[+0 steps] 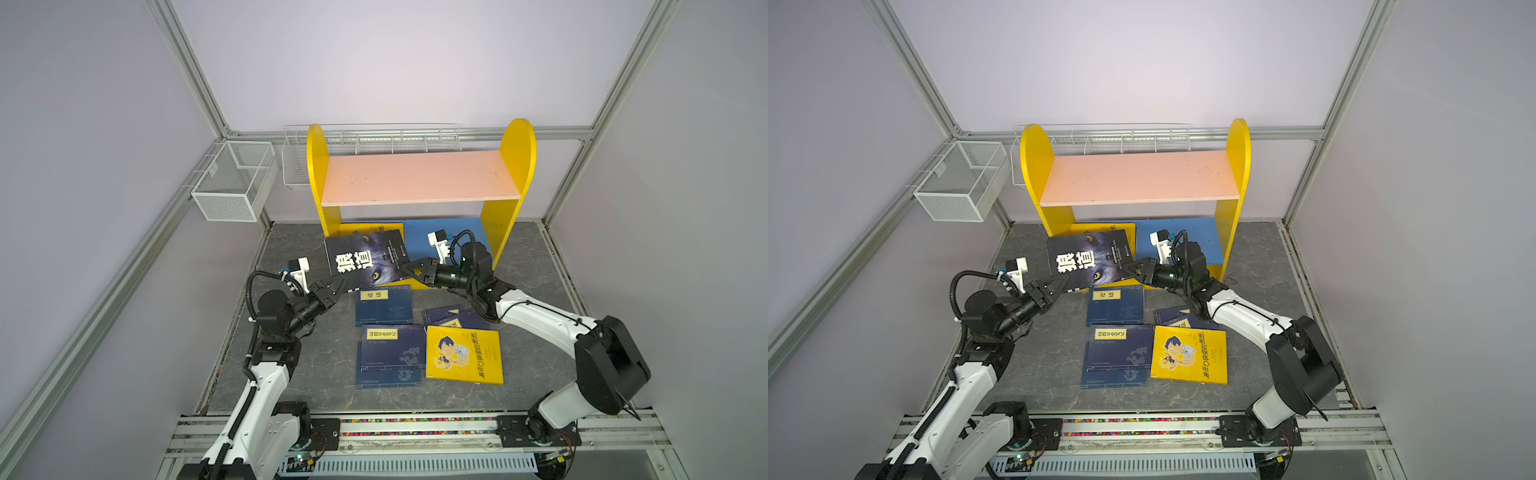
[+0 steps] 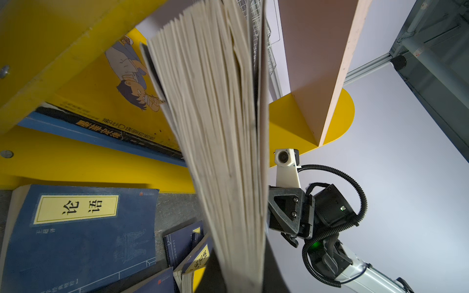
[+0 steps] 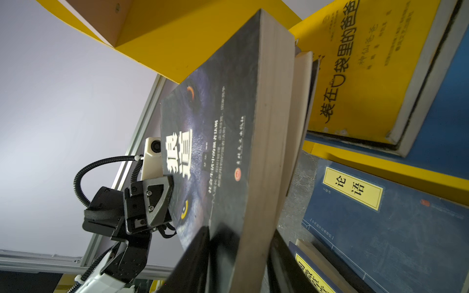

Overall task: Stacking books/files
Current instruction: Pick up the book from the books.

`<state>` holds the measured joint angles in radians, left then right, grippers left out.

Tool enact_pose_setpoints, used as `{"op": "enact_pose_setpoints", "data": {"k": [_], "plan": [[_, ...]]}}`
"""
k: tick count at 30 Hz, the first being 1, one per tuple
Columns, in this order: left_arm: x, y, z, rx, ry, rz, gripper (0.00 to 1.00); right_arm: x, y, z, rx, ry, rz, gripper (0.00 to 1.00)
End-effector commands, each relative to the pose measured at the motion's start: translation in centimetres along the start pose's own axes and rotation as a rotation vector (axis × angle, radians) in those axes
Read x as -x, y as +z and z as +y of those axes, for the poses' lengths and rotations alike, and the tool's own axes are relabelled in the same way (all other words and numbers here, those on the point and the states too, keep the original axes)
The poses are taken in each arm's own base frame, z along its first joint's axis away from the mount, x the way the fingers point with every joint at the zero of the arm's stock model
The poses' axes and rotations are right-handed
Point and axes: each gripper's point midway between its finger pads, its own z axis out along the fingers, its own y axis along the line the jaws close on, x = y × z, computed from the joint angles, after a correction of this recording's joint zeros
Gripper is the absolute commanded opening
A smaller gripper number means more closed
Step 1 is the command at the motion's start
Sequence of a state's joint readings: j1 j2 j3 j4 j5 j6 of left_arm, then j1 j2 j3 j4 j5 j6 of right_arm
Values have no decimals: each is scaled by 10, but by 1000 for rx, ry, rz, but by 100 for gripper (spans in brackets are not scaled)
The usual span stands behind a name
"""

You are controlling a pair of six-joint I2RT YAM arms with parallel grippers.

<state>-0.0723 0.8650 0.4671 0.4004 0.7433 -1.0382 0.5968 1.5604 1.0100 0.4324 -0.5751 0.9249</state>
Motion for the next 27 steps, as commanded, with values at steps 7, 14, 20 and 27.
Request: {"op": "enact_pose_setpoints", "data": {"k": [7, 14, 20, 27], "plan": [[8, 4, -16, -60, 61, -28, 0, 0, 11, 36, 131, -49, 23, 26], [4, 2, 4, 33, 40, -29, 10, 17, 6, 32, 96, -59, -64, 9], [5, -2, 22, 129, 11, -59, 54, 43, -9, 31, 89, -64, -159, 7], [13, -21, 61, 360, -16, -158, 63, 64, -35, 25, 42, -89, -245, 7]]}}
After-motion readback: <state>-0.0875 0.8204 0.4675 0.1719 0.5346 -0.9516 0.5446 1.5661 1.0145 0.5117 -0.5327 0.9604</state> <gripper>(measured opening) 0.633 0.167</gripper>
